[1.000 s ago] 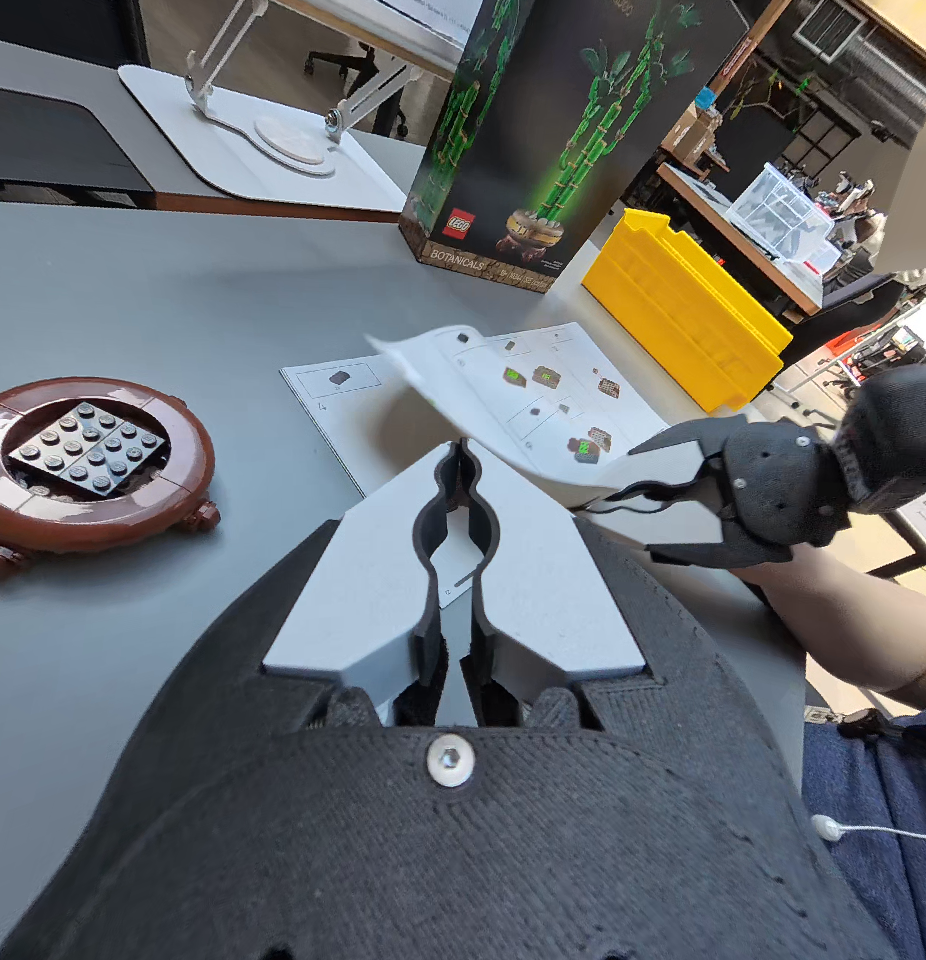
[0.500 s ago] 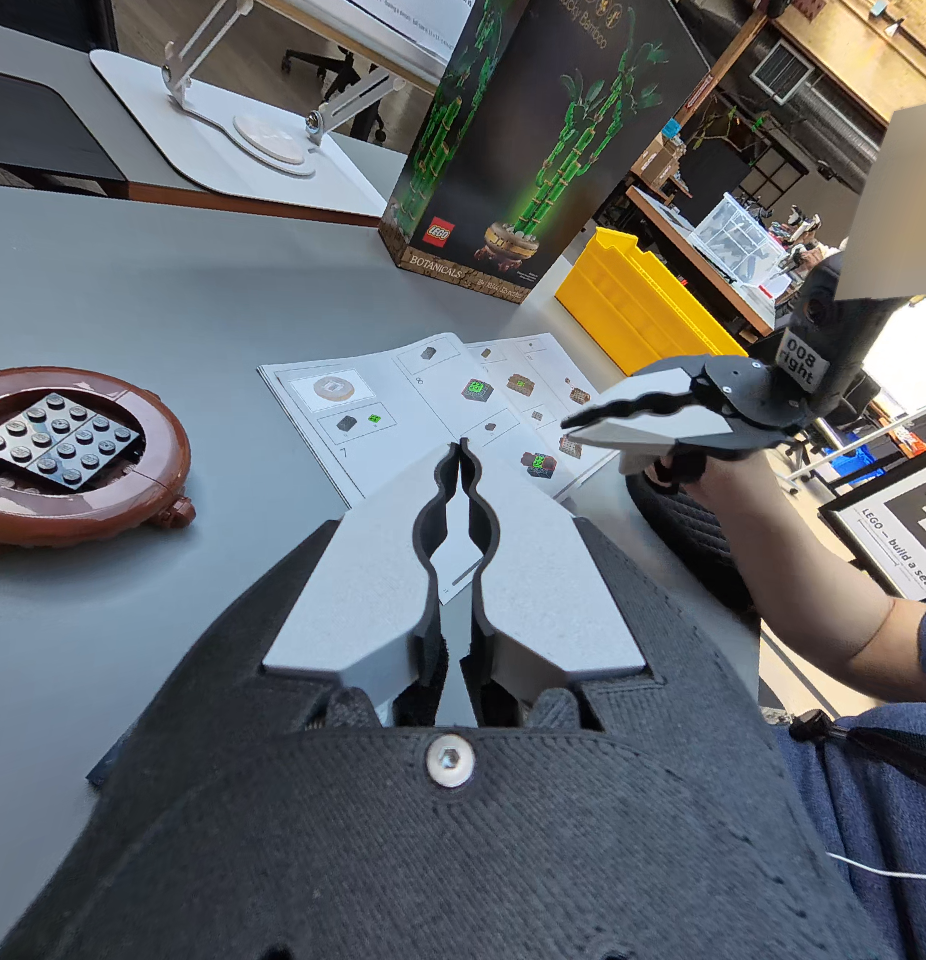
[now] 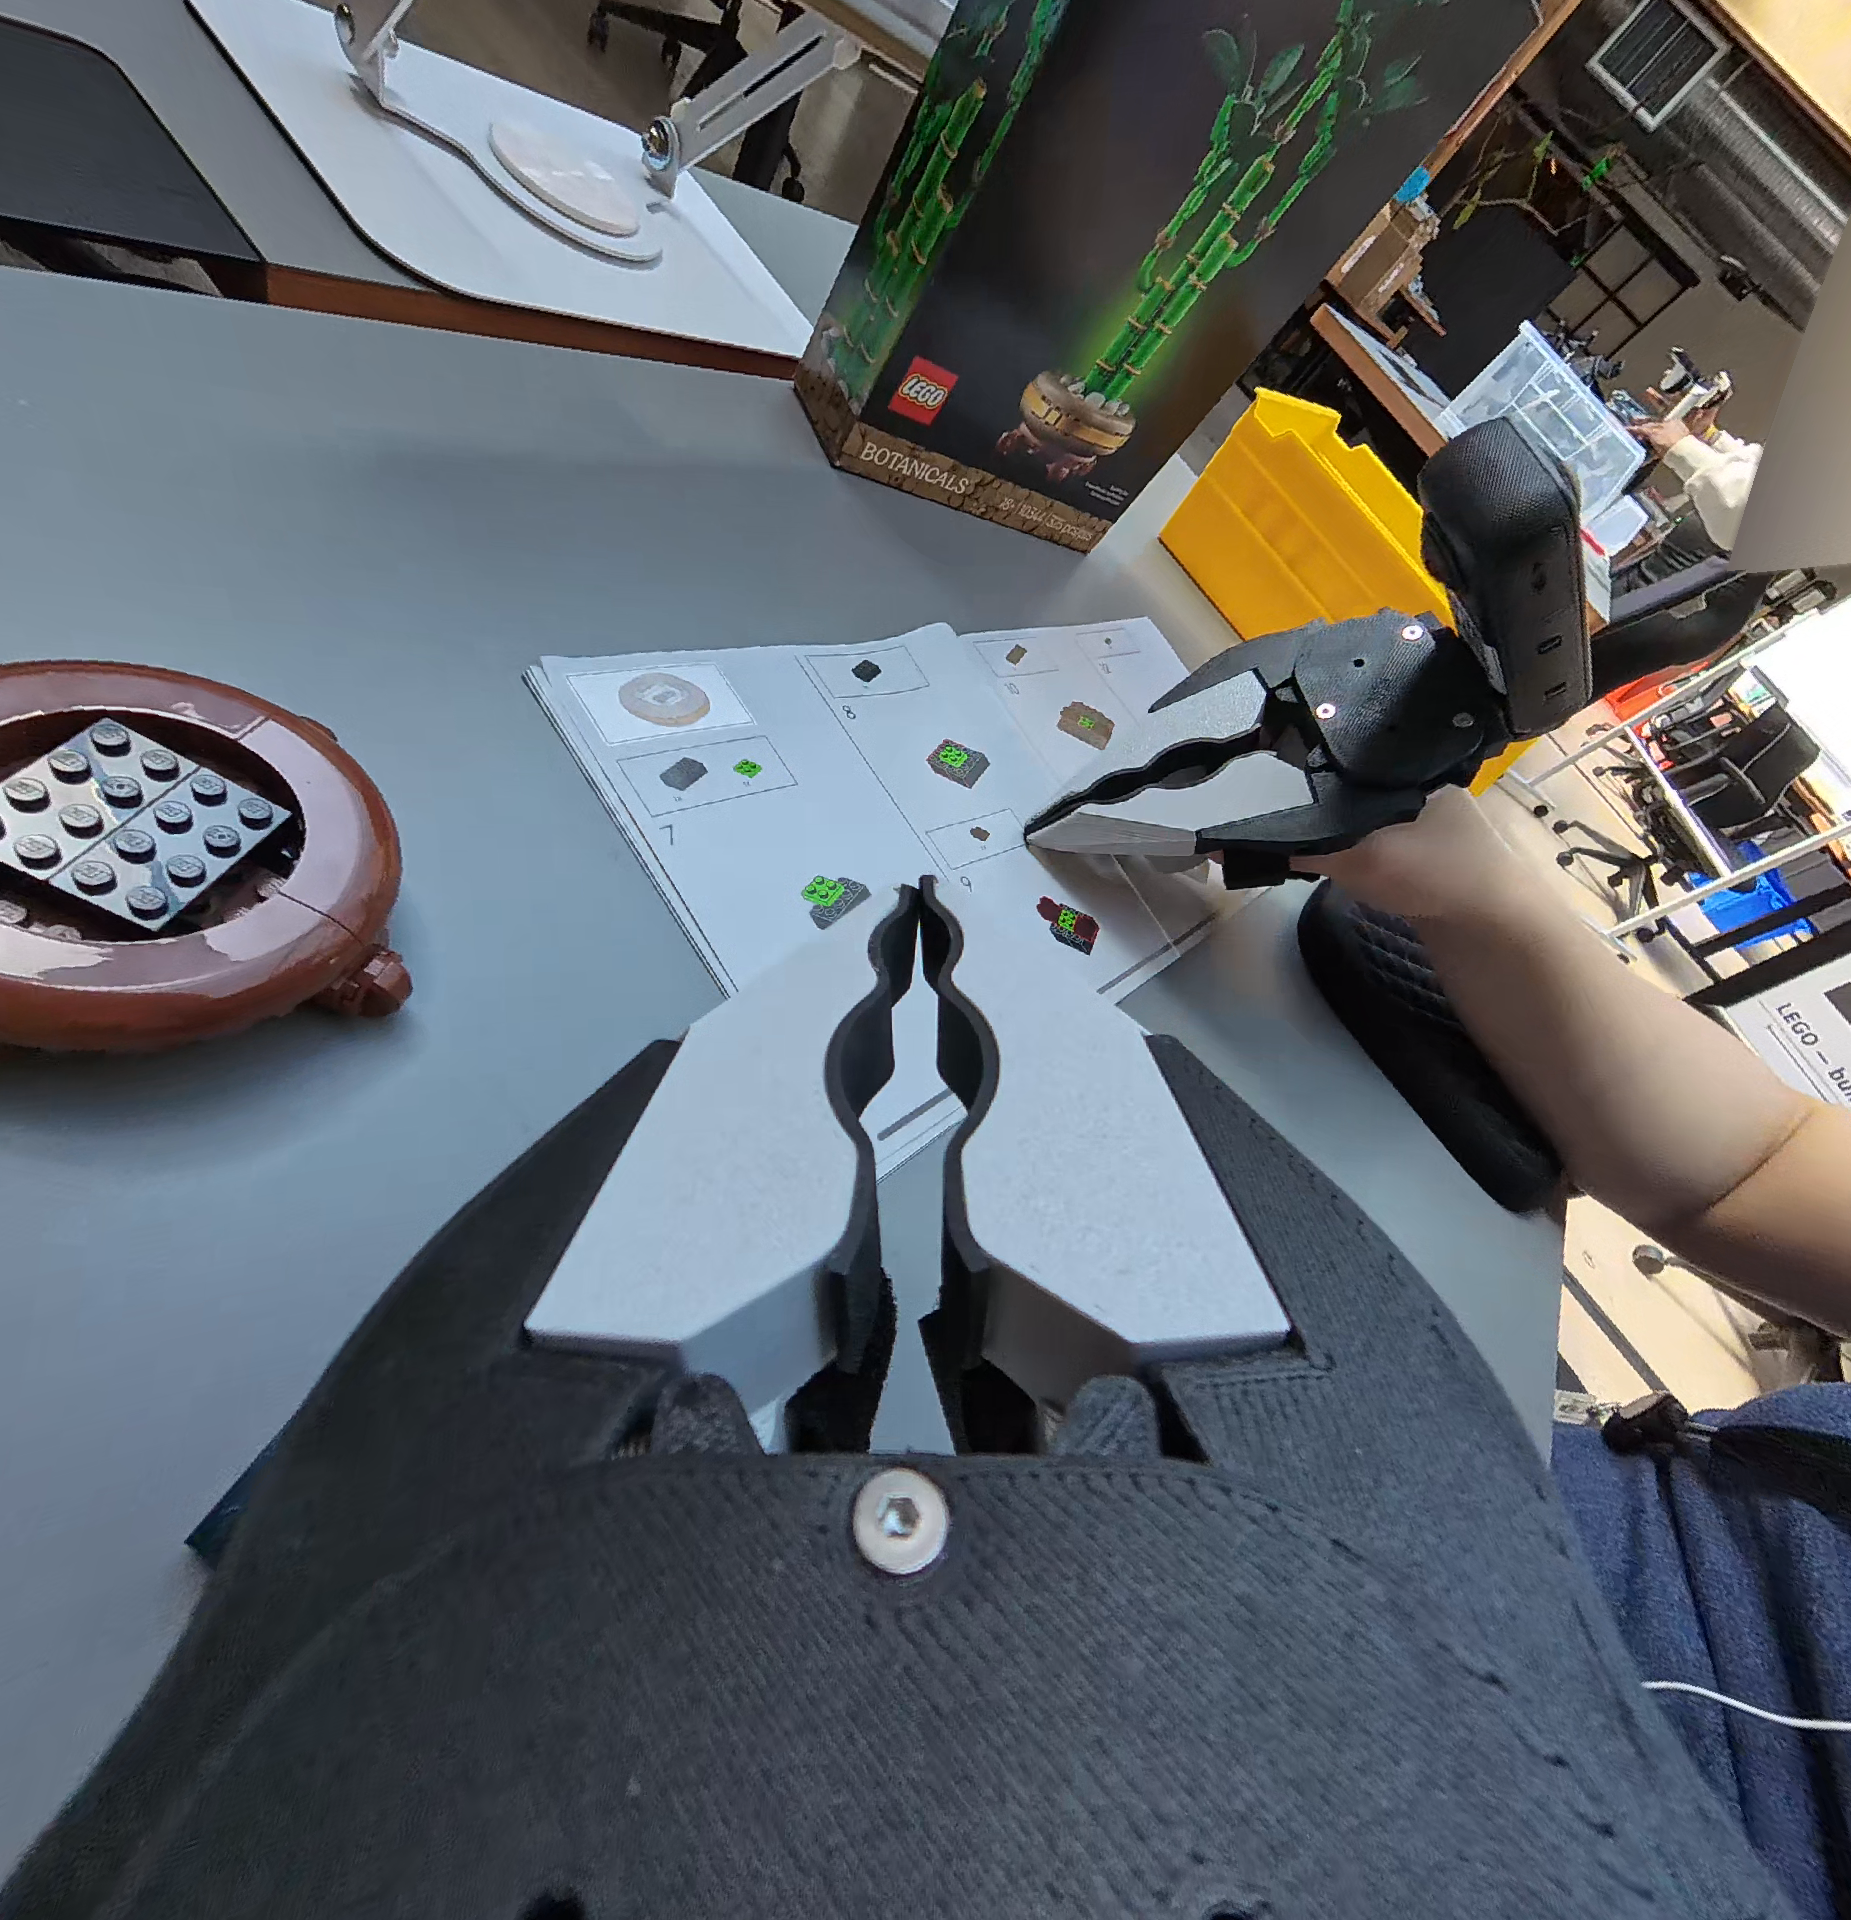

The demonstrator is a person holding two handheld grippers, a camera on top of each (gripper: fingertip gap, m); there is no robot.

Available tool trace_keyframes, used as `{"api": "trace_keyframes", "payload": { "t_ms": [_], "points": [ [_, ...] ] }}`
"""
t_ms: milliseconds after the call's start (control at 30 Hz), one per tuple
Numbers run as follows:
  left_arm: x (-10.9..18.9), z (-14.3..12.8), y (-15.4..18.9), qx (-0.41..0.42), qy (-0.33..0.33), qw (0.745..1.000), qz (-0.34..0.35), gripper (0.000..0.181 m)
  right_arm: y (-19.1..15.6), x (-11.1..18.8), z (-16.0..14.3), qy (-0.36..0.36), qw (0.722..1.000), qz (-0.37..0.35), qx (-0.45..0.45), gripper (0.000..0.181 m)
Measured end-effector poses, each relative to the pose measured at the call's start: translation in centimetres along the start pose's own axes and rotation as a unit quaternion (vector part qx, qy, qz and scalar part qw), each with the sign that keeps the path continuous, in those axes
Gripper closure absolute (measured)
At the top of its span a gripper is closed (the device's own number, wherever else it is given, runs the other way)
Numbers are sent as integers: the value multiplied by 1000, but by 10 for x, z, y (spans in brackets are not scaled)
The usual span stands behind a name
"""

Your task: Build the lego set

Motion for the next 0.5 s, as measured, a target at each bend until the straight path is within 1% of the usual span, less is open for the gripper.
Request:
{"api": "trace_keyframes", "payload": {
  "t_ms": [100,200,267,367,433,500],
  "points": [
    [-1,-3,-4,10,-3,1000,1,181,2,2,0,21,1000,3,-5,181],
    [-3,-5,-7,20,-6,1000,-1,181,8,13,-4,33,999,-5,-9,181],
    [-3,-3,-6,15,0,1000,-3,181,14,18,-10,34,999,-10,-18,181],
    [2,4,-1,-12,23,1000,1,181,16,16,-16,35,998,10,-41,181],
    [15,13,9,-35,57,998,4,181,16,22,-8,76,996,7,-34,181],
    [42,22,22,-64,111,992,15,181,12,34,6,158,987,12,-10,181]
  ]
}}
Point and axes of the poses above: each gripper's, where its closed fingertips meet, x back along the fingers, z out of its top, y = z × x across the jaws, the point moved 9 cm from there along x, back along the fingers, and after that the axes turned 9 degrees about y, right-handed, at the moved point
